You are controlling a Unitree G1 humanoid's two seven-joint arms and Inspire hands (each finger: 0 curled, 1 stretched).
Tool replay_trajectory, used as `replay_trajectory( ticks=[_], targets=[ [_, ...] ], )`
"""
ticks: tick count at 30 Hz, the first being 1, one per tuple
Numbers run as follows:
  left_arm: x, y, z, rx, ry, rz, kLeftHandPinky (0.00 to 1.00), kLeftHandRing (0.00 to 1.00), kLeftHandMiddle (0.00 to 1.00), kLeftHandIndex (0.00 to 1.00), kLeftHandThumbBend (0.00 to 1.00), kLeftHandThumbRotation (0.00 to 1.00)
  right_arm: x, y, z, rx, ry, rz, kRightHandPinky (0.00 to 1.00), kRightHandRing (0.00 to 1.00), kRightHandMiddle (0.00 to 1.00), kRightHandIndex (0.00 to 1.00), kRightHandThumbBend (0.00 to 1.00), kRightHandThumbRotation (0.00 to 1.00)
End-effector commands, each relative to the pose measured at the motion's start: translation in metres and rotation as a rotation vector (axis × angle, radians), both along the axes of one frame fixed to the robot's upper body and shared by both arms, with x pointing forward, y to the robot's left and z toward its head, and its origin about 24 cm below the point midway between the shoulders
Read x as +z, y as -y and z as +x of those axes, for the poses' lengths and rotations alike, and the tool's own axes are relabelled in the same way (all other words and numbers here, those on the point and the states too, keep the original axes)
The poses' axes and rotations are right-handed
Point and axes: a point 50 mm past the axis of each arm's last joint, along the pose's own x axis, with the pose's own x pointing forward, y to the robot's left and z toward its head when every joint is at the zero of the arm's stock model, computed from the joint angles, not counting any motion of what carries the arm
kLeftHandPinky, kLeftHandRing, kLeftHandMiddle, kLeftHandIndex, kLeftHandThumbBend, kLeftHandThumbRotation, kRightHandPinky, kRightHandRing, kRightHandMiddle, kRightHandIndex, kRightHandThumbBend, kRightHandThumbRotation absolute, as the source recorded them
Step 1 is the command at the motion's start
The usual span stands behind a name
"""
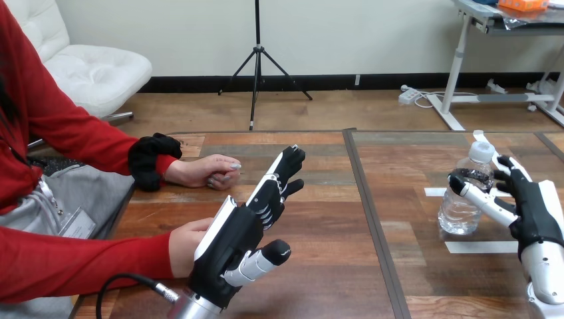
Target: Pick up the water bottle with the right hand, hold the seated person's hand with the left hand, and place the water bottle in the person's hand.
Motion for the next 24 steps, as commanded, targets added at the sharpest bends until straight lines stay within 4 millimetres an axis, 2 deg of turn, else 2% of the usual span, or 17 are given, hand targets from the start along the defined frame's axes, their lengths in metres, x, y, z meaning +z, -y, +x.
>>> replay_trajectory(
  ticks=[1, 17, 24],
  targets=[
    [0.013, -0.004, 0.006, 0.018, 0.081, -0.006, 0.94, 1.00, 1.00, 1.00, 1.00, 0.82, 0.031, -0.001, 0.026, 0.024, 0.075, -0.030, 0.73, 0.88, 0.87, 0.93, 1.00, 0.55],
    [0.013, -0.005, 0.003, 0.014, 0.092, -0.004, 0.94, 1.00, 1.00, 1.00, 1.00, 0.83, 0.029, -0.010, 0.032, 0.052, 0.030, -0.003, 0.74, 0.87, 0.88, 0.94, 1.00, 0.50],
    [0.013, -0.005, 0.001, 0.017, 0.096, -0.015, 0.93, 0.99, 1.00, 1.00, 1.00, 0.83, 0.029, -0.012, 0.034, 0.065, 0.003, -0.030, 0.76, 0.86, 0.87, 0.95, 1.00, 0.53]
  ],
)
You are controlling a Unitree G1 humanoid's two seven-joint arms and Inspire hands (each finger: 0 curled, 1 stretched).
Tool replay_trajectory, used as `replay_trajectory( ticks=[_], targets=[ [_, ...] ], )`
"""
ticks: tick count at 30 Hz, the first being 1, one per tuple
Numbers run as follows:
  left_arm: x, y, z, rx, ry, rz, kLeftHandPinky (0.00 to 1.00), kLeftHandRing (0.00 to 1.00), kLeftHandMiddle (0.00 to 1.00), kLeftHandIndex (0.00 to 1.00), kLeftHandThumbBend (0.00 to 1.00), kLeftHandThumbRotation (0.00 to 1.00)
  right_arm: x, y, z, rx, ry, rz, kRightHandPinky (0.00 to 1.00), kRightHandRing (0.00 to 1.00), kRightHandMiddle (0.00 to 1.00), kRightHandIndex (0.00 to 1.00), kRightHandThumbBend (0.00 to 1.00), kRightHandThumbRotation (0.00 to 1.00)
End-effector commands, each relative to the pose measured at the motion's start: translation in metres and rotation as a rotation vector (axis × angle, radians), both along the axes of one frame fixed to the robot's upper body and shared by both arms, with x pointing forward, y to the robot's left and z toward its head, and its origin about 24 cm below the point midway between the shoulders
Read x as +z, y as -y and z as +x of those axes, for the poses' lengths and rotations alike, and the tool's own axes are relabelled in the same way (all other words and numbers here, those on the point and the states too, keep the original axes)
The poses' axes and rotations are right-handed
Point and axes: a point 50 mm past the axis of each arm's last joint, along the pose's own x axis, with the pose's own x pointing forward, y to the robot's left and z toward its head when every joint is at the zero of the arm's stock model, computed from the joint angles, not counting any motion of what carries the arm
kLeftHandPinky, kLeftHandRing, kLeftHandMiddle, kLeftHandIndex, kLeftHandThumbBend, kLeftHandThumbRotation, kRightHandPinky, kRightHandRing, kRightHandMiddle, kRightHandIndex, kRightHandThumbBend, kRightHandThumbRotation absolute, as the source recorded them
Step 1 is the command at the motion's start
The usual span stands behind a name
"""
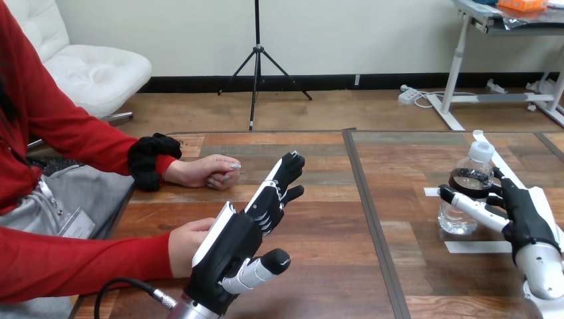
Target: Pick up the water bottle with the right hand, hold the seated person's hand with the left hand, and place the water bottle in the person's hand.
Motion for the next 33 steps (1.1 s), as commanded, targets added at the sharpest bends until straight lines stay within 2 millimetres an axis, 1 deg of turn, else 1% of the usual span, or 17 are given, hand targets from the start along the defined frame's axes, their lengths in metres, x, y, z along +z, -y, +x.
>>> replay_trajectory(
  ticks=[1, 11, 17, 21, 25, 29, 33],
  targets=[
    [0.015, -0.004, 0.007, 0.024, 0.092, -0.017, 0.93, 0.99, 1.00, 1.00, 1.00, 0.83, 0.032, -0.008, 0.029, 0.038, 0.090, -0.023, 0.76, 0.86, 0.87, 0.94, 1.00, 0.53],
    [0.017, -0.005, 0.004, 0.024, 0.111, -0.029, 0.93, 0.99, 1.00, 1.00, 1.00, 0.84, 0.031, -0.012, 0.031, 0.040, 0.074, -0.018, 0.76, 0.84, 0.87, 0.95, 1.00, 0.54],
    [0.017, -0.006, 0.003, 0.023, 0.114, -0.031, 0.93, 0.99, 1.00, 1.00, 1.00, 0.85, 0.030, -0.014, 0.032, 0.032, 0.079, 0.029, 0.75, 0.83, 0.86, 0.95, 1.00, 0.51],
    [0.018, -0.007, 0.002, 0.023, 0.117, -0.036, 0.92, 0.99, 1.00, 1.00, 1.00, 0.85, 0.030, -0.016, 0.033, 0.032, 0.073, 0.029, 0.72, 0.80, 0.86, 0.95, 1.00, 0.49],
    [0.018, -0.009, 0.002, 0.021, 0.119, -0.031, 0.92, 0.98, 1.00, 1.00, 1.00, 0.85, 0.029, -0.017, 0.033, 0.033, 0.074, 0.058, 0.71, 0.80, 0.86, 0.95, 1.00, 0.48],
    [0.018, -0.009, 0.001, 0.018, 0.120, -0.035, 0.92, 0.98, 1.00, 1.00, 1.00, 0.83, 0.029, -0.019, 0.034, 0.034, 0.062, 0.051, 0.71, 0.81, 0.86, 0.95, 1.00, 0.49],
    [0.019, -0.011, 0.000, 0.023, 0.129, -0.028, 0.92, 0.98, 1.00, 1.00, 1.00, 0.84, 0.029, -0.021, 0.035, 0.030, 0.060, 0.056, 0.71, 0.81, 0.86, 0.95, 1.00, 0.46]
  ],
)
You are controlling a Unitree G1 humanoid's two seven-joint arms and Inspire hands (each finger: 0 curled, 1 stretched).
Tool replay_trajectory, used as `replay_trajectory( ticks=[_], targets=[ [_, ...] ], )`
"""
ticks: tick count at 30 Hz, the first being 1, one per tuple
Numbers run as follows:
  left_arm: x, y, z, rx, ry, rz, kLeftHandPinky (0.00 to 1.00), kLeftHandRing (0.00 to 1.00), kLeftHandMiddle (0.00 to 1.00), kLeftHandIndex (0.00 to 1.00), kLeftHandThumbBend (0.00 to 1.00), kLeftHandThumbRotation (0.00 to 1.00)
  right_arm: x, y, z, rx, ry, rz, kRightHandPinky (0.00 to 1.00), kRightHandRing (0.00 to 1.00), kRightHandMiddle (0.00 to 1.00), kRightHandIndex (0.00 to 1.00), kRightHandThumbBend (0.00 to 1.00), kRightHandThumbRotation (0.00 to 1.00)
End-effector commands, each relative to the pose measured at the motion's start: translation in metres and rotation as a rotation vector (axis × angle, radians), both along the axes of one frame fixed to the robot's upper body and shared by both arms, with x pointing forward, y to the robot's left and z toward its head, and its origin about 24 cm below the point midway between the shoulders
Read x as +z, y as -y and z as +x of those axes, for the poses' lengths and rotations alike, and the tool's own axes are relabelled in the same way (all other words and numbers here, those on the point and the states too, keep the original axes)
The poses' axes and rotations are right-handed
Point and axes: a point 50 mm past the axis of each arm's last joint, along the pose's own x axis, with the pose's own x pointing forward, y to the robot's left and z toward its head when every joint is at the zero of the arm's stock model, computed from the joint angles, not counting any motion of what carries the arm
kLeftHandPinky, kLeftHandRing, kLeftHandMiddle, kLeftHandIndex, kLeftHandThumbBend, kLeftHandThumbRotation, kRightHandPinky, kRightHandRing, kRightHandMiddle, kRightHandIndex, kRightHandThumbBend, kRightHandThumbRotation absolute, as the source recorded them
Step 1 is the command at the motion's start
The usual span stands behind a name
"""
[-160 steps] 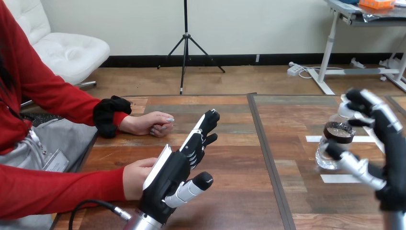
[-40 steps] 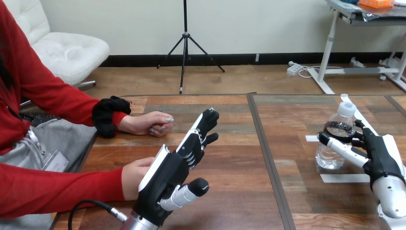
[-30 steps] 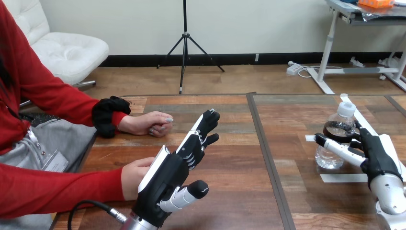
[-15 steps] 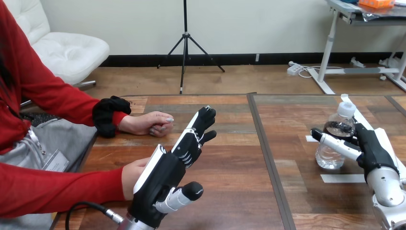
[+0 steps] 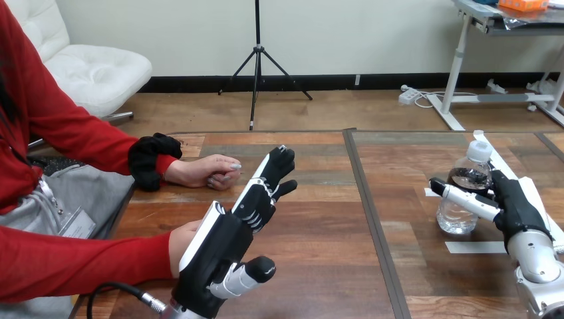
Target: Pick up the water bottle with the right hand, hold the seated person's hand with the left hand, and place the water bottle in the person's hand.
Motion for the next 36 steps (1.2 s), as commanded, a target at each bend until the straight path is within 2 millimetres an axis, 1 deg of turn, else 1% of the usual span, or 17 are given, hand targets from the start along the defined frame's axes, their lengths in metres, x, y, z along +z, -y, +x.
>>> replay_trajectory(
  ticks=[1, 2, 7, 10, 11, 13, 16, 19, 25, 27, 30, 33, 36],
  targets=[
    [0.0123, -0.0026, 0.0071, 0.007, 0.069, -0.001, 0.92, 0.98, 1.00, 1.00, 1.00, 0.84, 0.0227, -0.0151, 0.0242, 0.018, 0.080, 0.039, 0.71, 0.81, 0.86, 0.95, 1.00, 0.46],
    [0.0123, -0.0028, 0.0070, 0.006, 0.068, -0.003, 0.92, 0.98, 1.00, 1.00, 1.00, 0.84, 0.0227, -0.0154, 0.0245, 0.016, 0.078, 0.042, 0.71, 0.81, 0.87, 0.95, 1.00, 0.44],
    [0.0122, -0.0044, 0.0065, 0.004, 0.067, 0.002, 0.92, 0.98, 1.00, 1.00, 1.00, 0.84, 0.0227, -0.0163, 0.0256, -0.018, 0.078, 0.044, 0.70, 0.79, 0.85, 0.92, 1.00, 0.40],
    [0.0120, -0.0053, 0.0063, 0.006, 0.066, 0.004, 0.92, 0.98, 1.00, 1.00, 1.00, 0.84, 0.0229, -0.0169, 0.0263, -0.036, 0.083, 0.063, 0.67, 0.77, 0.83, 0.90, 1.00, 0.36],
    [0.0120, -0.0058, 0.0060, 0.008, 0.068, 0.007, 0.91, 0.98, 1.00, 1.00, 1.00, 0.85, 0.0231, -0.0171, 0.0267, -0.043, 0.081, 0.062, 0.66, 0.76, 0.81, 0.87, 1.00, 0.32],
    [0.0120, -0.0066, 0.0057, 0.012, 0.071, 0.009, 0.91, 0.98, 1.00, 1.00, 1.00, 0.85, 0.0232, -0.0173, 0.0271, -0.057, 0.083, 0.063, 0.65, 0.75, 0.80, 0.85, 1.00, 0.30],
    [0.0119, -0.0074, 0.0055, 0.013, 0.070, 0.009, 0.91, 0.98, 1.00, 1.00, 1.00, 0.85, 0.0237, -0.0180, 0.0275, -0.077, 0.094, 0.058, 0.63, 0.72, 0.77, 0.81, 1.00, 0.26],
    [0.0117, -0.0080, 0.0054, 0.012, 0.067, 0.011, 0.91, 0.98, 1.00, 1.00, 1.00, 0.85, 0.0245, -0.0189, 0.0280, -0.091, 0.104, 0.046, 0.57, 0.66, 0.70, 0.74, 1.00, 0.18],
    [0.0109, -0.0098, 0.0052, 0.009, 0.057, 0.015, 0.91, 0.98, 1.00, 1.00, 1.00, 0.85, 0.0247, -0.0194, 0.0282, -0.122, 0.129, 0.101, 0.53, 0.60, 0.63, 0.66, 0.98, 0.07],
    [0.0109, -0.0102, 0.0052, 0.010, 0.057, 0.012, 0.91, 0.98, 1.00, 1.00, 1.00, 0.84, 0.0247, -0.0200, 0.0286, -0.135, 0.134, 0.125, 0.45, 0.53, 0.58, 0.60, 0.97, 0.03],
    [0.0117, -0.0108, 0.0051, 0.014, 0.067, 0.019, 0.91, 0.98, 1.00, 1.00, 1.00, 0.85, 0.0249, -0.0204, 0.0291, -0.133, 0.126, 0.102, 0.40, 0.48, 0.54, 0.57, 0.95, 0.02],
    [0.0114, -0.0107, 0.0053, 0.013, 0.061, 0.011, 0.91, 0.98, 1.00, 1.00, 1.00, 0.85, 0.0242, -0.0206, 0.0290, -0.153, 0.134, 0.152, 0.37, 0.45, 0.52, 0.54, 0.93, 0.01],
    [0.0119, -0.0112, 0.0051, 0.016, 0.067, 0.012, 0.91, 0.98, 1.00, 1.00, 1.00, 0.85, 0.0238, -0.0202, 0.0281, -0.161, 0.136, 0.124, 0.34, 0.41, 0.49, 0.51, 0.90, 0.00]
  ],
)
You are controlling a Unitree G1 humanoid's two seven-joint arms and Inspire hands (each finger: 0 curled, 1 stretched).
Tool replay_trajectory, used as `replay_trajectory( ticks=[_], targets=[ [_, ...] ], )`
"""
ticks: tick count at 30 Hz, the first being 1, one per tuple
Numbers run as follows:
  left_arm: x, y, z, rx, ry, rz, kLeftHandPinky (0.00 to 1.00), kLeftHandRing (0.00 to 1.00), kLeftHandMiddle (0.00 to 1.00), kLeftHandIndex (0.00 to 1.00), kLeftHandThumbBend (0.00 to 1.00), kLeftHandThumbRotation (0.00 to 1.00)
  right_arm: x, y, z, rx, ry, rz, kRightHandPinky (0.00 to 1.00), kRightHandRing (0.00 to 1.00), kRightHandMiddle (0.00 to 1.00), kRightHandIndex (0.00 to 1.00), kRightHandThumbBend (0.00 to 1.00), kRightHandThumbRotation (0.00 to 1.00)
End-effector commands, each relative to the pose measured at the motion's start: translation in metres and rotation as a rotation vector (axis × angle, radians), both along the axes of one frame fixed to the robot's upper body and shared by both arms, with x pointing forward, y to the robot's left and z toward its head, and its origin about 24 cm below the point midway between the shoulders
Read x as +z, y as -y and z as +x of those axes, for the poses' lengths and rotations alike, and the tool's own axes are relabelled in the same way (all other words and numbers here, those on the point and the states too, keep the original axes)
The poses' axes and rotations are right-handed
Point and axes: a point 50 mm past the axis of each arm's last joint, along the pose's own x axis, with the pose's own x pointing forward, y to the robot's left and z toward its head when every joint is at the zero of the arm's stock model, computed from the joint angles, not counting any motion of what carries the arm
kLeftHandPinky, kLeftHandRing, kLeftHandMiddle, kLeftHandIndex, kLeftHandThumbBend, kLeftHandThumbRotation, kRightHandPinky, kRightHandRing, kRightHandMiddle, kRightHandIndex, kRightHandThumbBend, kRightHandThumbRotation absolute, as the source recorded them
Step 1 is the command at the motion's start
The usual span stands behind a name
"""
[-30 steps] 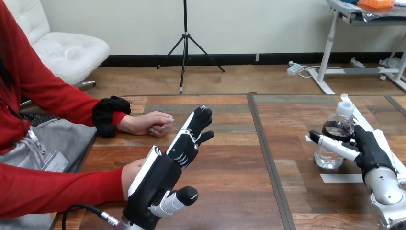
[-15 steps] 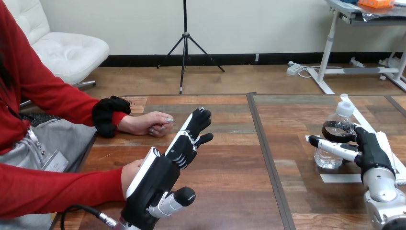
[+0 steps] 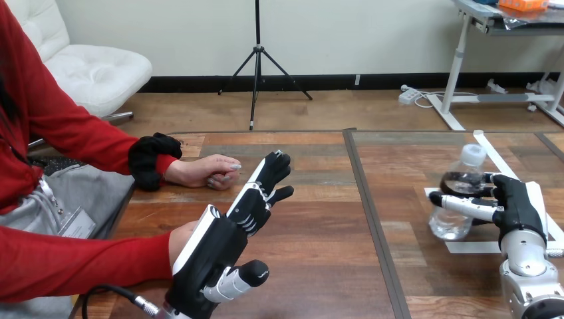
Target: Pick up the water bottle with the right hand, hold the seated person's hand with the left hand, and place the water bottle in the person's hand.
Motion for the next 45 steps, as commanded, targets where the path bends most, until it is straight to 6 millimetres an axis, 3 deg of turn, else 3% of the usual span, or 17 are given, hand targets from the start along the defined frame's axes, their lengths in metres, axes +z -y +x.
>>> replay_trajectory(
  ticks=[1, 18, 45],
  targets=[
    [0.014, -0.003, 0.008, 0.015, 0.074, -0.008, 0.91, 0.98, 1.00, 0.99, 1.00, 0.85, 0.027, -0.011, 0.024, -0.005, 0.100, 0.011, 0.33, 0.40, 0.48, 0.51, 0.90, 0.00],
    [0.014, -0.004, 0.008, 0.003, 0.065, -0.025, 0.91, 0.98, 1.00, 0.99, 1.00, 0.84, 0.023, -0.012, 0.022, -0.032, 0.124, 0.114, 0.36, 0.40, 0.42, 0.42, 0.86, 0.00],
    [0.015, -0.006, 0.009, 0.016, 0.072, -0.012, 0.90, 0.97, 1.00, 0.98, 1.00, 0.85, 0.028, -0.034, 0.028, 0.082, 0.251, 0.205, 0.36, 0.41, 0.46, 0.44, 0.76, 0.00]
  ],
)
